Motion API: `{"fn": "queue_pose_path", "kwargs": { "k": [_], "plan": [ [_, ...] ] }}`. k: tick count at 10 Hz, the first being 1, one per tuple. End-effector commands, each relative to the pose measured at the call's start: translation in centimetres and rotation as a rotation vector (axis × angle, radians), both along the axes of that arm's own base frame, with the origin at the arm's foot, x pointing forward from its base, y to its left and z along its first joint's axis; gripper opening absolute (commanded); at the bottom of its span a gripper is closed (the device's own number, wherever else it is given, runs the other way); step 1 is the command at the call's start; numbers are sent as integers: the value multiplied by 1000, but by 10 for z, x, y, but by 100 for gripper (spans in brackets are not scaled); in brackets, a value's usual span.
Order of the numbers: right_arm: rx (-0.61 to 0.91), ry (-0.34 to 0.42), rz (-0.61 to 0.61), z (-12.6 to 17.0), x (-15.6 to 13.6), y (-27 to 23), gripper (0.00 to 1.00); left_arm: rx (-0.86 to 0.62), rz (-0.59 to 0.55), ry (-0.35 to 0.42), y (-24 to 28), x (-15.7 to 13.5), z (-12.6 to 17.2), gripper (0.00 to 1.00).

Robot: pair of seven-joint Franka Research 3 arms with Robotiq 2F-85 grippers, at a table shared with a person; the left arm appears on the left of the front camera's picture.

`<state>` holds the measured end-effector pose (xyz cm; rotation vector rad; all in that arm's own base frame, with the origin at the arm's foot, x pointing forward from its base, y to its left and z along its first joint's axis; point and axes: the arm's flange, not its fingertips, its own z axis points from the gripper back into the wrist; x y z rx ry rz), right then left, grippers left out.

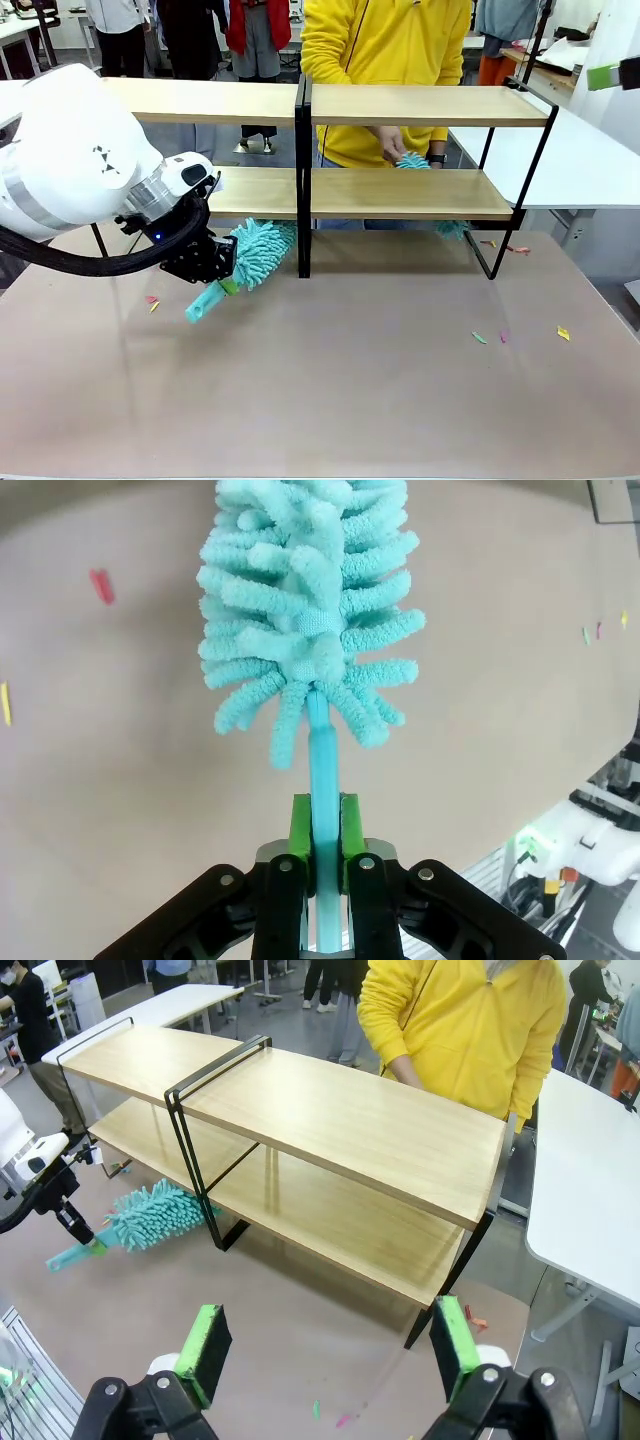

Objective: Clean the shelves.
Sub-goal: Clean another randomly selected level of the Shelf with the Duster.

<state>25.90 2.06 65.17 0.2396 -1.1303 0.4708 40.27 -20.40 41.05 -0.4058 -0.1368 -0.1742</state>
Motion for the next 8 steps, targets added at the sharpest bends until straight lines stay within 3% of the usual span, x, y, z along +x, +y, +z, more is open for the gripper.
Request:
{"fn": "queue_pose_path", "kwargs": {
  "k": [1, 4, 8],
  "plan": [
    [9, -2, 5, -1, 1, 0, 100, 31, 84, -12, -10, 21, -7, 12],
    [9, -2, 5, -1, 1, 0, 100, 45, 190, 6, -14, 36, -21, 12],
    [9, -2, 5, -1, 1, 0, 100, 76, 309, 89, 16, 10, -23, 12]
  ]
}}
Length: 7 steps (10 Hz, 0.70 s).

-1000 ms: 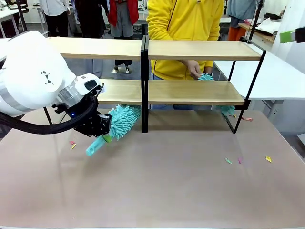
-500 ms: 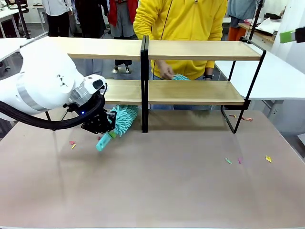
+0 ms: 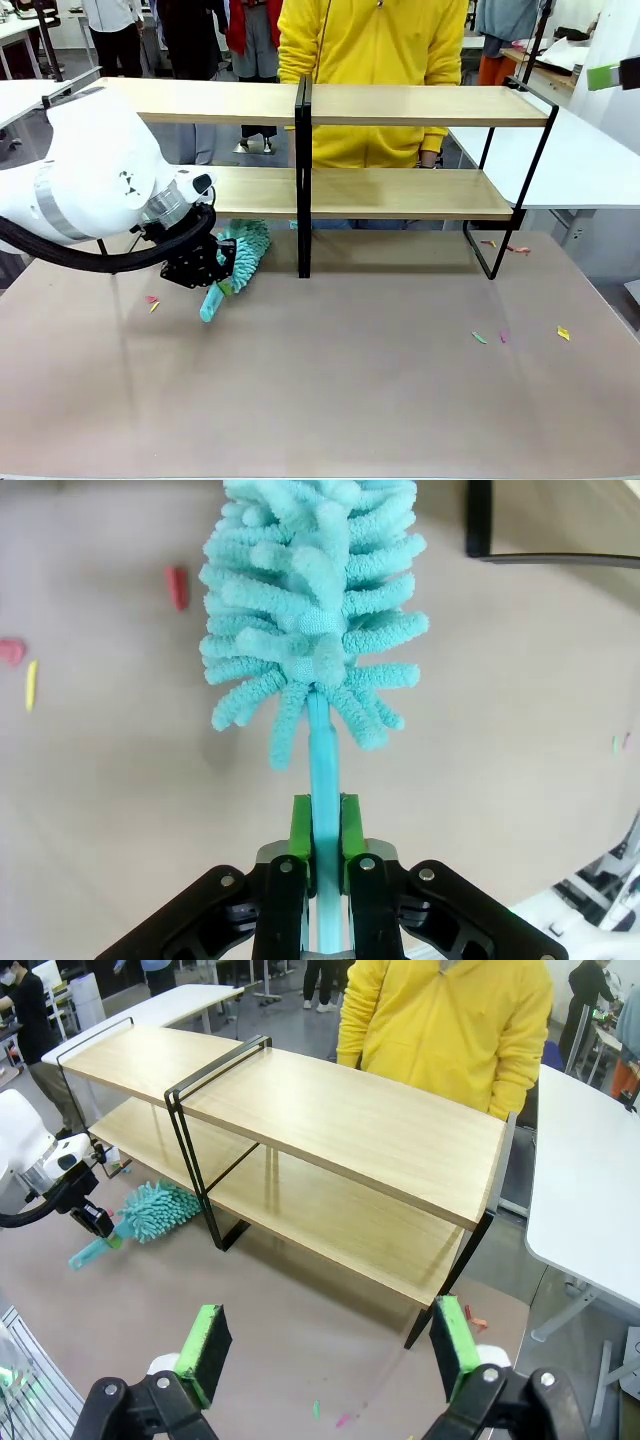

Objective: Clean the shelves.
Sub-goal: Clean another randomly selected level of the Shelf with the Duster.

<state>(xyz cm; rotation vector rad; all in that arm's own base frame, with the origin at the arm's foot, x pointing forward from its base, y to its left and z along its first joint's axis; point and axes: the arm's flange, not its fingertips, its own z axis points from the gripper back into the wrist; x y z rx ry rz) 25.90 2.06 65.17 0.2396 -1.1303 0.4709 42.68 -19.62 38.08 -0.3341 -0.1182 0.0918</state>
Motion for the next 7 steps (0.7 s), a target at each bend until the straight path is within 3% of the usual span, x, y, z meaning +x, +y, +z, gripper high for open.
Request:
{"fn": "queue_pose_path", "kwargs": {
  "k": [1, 7],
  "plan": [
    [9, -2, 5, -1, 1, 0, 100, 25, 102, 21, 17, -22, 7, 12],
    [9, -2, 5, -1, 1, 0, 100, 22, 470, 95, 69, -68, 7, 12]
  ]
}}
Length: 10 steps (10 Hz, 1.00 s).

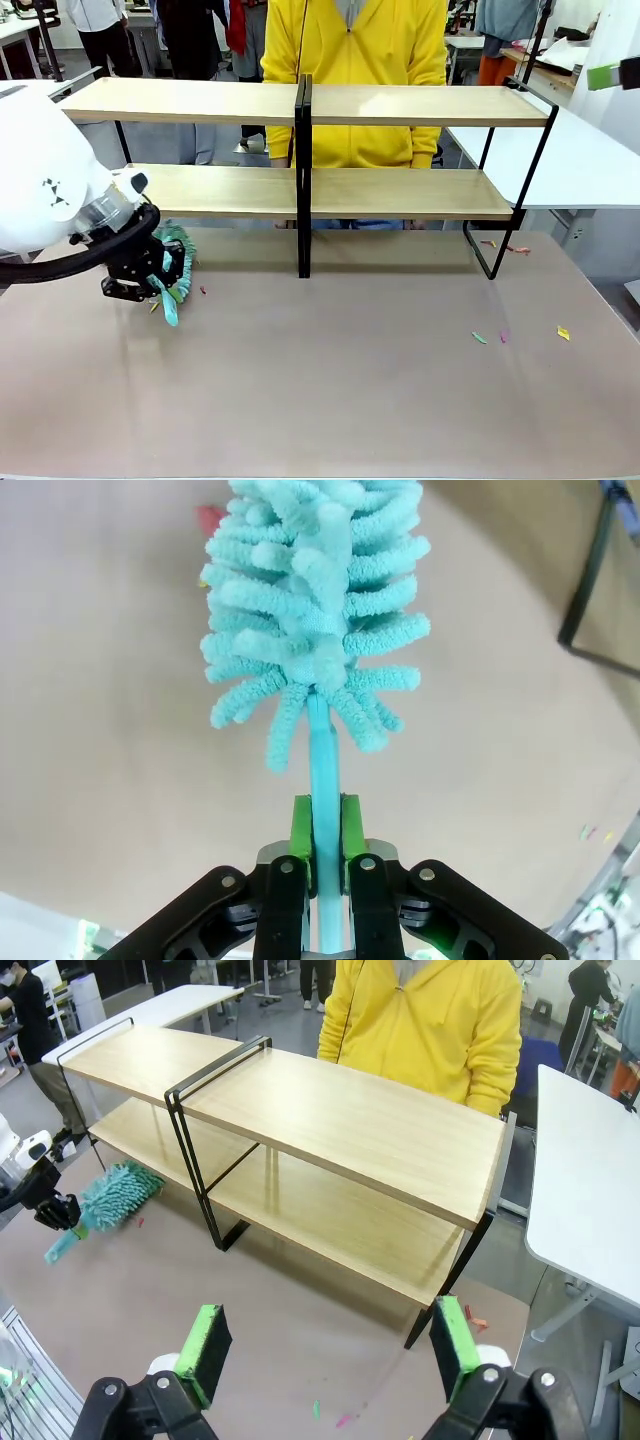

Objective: Clean the shelves.
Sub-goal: Clean another randomly selected level of the Shelf with the Duster.

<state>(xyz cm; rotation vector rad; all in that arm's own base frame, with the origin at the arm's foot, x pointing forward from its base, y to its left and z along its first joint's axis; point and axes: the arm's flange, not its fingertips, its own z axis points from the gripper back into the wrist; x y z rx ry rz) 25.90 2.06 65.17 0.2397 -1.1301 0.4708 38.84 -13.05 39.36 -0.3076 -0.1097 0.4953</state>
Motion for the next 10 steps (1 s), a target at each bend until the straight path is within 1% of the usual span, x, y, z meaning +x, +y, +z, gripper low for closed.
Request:
{"fn": "queue_pose_path", "kwargs": {
  "k": [1, 3, 5, 6, 7, 8, 10],
  "plan": [
    [9, -2, 5, -1, 1, 0, 100, 19, 123, 27, 8, -36, -8, 12],
    [9, -2, 5, -1, 1, 0, 100, 7, 195, 39, 15, -39, -7, 12],
    [9, -2, 5, -1, 1, 0, 100, 11, 244, 35, 16, -36, -8, 12],
    [9, -2, 5, -1, 1, 0, 100, 2, 270, 54, 18, -35, -8, 12],
    [9, -2, 5, -1, 1, 0, 100, -5, 251, 69, 17, -37, -7, 12],
    [9, -2, 5, -1, 1, 0, 100, -35, 246, 95, 16, -38, -6, 12],
    [9, -2, 5, -1, 1, 0, 100, -113, 280, 161, 14, -47, 2, 12]
  ]
}}
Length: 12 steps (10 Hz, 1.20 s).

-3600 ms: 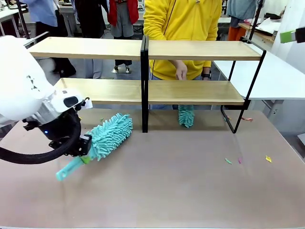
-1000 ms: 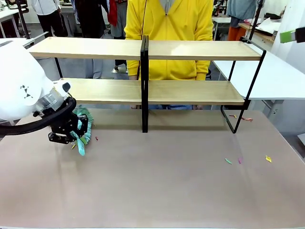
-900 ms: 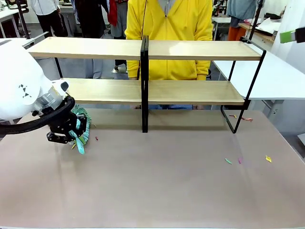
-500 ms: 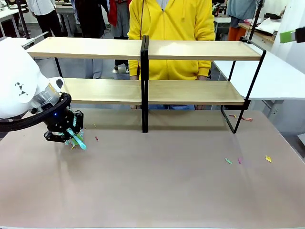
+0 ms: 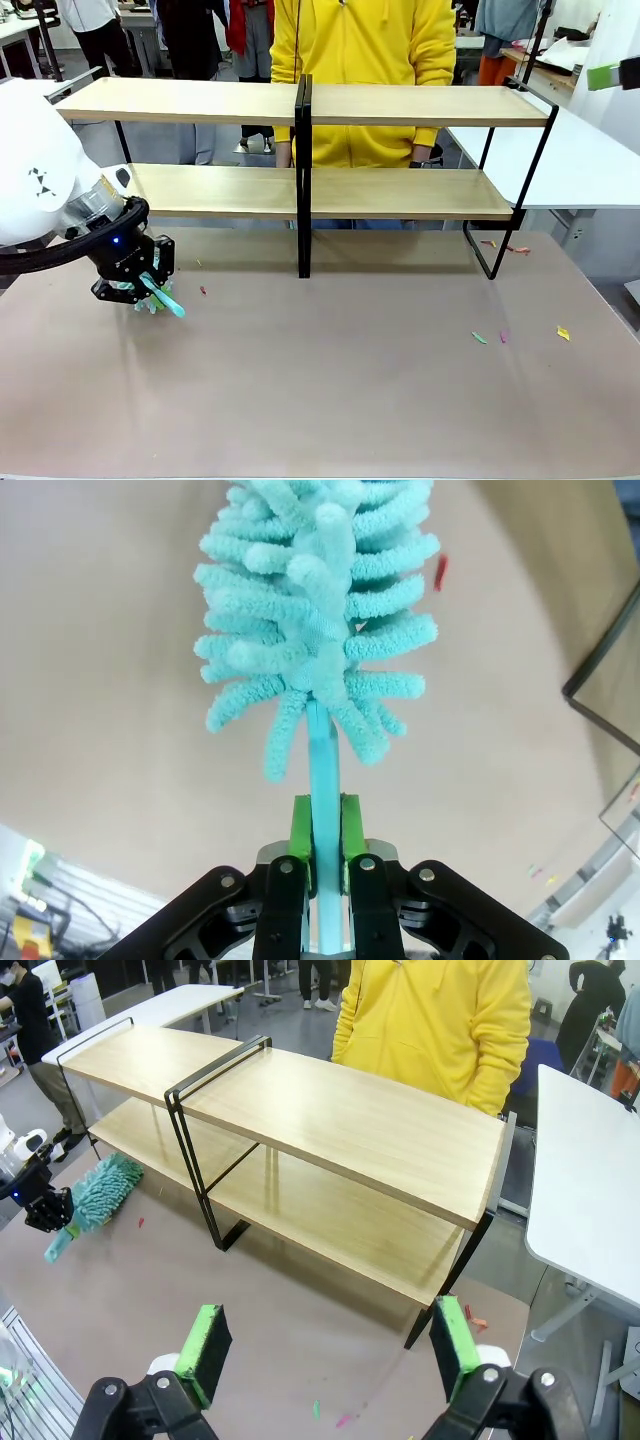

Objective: Clean the shelves.
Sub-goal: Clean another randomly selected level of the Shelf with the Duster.

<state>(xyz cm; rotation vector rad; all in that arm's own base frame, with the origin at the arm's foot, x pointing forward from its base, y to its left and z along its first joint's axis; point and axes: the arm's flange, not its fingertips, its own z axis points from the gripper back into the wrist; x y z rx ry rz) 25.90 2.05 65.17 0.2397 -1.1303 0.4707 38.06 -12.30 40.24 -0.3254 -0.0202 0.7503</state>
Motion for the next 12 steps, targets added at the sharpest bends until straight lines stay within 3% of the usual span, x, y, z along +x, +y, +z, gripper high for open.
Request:
{"fn": "queue_pose_path", "kwargs": {
  "k": [1, 6, 7, 9, 10, 12],
  "plan": [
    [9, -2, 5, -1, 1, 0, 100, -63, 55, 57, 8, -43, -2, 12],
    [9, -2, 5, -1, 1, 0, 100, -43, -8, 218, 20, -82, 14, 12],
    [9, -2, 5, -1, 1, 0, 100, -47, -12, 219, 24, -88, 16, 12],
    [9, -2, 5, -1, 1, 0, 100, -76, -48, 168, 31, -111, 32, 12],
    [9, -2, 5, -1, 1, 0, 100, -120, -112, 102, 39, -126, 46, 12],
    [9, -2, 5, -1, 1, 0, 100, -169, -224, -102, 59, -154, 73, 12]
  ]
}}
